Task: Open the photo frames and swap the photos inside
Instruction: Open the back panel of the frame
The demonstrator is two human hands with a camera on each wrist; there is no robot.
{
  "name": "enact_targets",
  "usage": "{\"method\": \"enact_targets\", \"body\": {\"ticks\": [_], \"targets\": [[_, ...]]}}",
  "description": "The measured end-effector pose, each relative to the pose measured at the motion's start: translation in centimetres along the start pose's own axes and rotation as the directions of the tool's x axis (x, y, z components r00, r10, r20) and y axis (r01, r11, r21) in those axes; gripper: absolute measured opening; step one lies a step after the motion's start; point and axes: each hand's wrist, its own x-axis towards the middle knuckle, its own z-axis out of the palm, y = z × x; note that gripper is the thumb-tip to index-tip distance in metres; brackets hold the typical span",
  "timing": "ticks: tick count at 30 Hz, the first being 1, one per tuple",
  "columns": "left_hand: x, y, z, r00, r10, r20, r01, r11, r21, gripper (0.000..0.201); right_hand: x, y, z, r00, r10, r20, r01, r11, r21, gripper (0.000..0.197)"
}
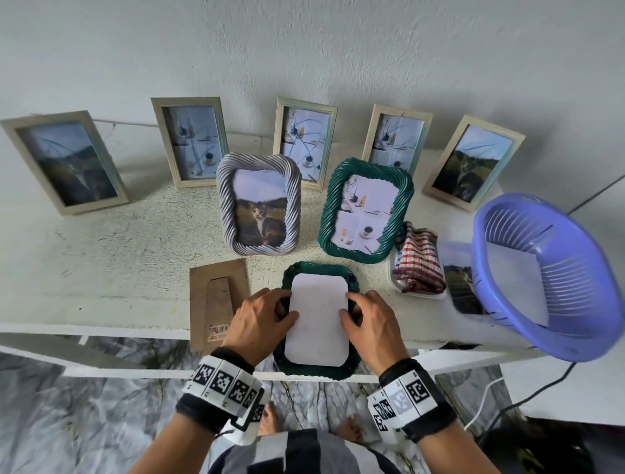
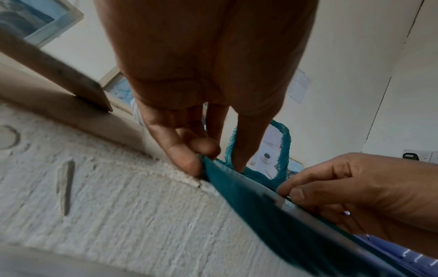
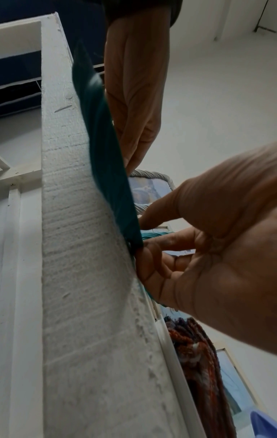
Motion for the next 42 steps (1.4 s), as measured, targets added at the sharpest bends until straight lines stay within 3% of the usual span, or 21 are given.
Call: {"method": "enact_targets", "body": {"ticks": [7,10,16,20,28,32,36,42], "targets": [[-0.4,0.1,-0.9,0.999,0.027,-0.044,-0.029,0.998,-0.056,0.03,-0.2,-0.8,-0.4,0.99,-0.069,-0.123,0.067,0.998,-0.016,0.027],[-0.8,-0.5,-2.3,0.993,0.003,-0.116,-0.009,0.999,-0.051,0.025,-0.1,-2.4,-0.2,0.978,-0.165,-0.125,0.167,0.986,0.003,0.026],[-2.2,-3.8,-4.8,0.934,-0.114,-0.338,0.124,0.992,0.007,0.014,1.0,-8.1,2.1,0.947,-0.313,0.076,0.301,0.944,0.135,0.033],[-3.7,-6.6,-5.8,0.892,-0.28,-0.355,0.282,0.958,-0.045,0.02,1.8,-11.8,3.8,0.91,-0.338,0.24,0.33,0.941,0.073,0.035],[-4.8,-6.9,-7.2,0.898,-0.343,-0.277,0.31,0.938,-0.158,0.02,2.6,-14.6,5.8,0.877,-0.223,0.426,0.272,0.961,-0.056,0.038],[-4.7,-7.4,-8.0,0.881,-0.427,-0.206,0.358,0.884,-0.301,0.02,2.4,-14.5,5.5,0.906,-0.188,0.378,0.182,0.982,0.053,0.038],[-5.0,-6.9,-9.5,0.867,-0.487,-0.1,0.321,0.702,-0.636,0.008,2.1,-13.6,4.3,0.951,-0.155,0.268,0.113,0.98,0.165,0.032],[-4.7,-2.9,-8.7,0.937,-0.34,-0.083,0.203,0.72,-0.664,0.012,0.1,-9.8,0.5,0.989,-0.115,0.09,0.088,0.96,0.267,0.023]]}}
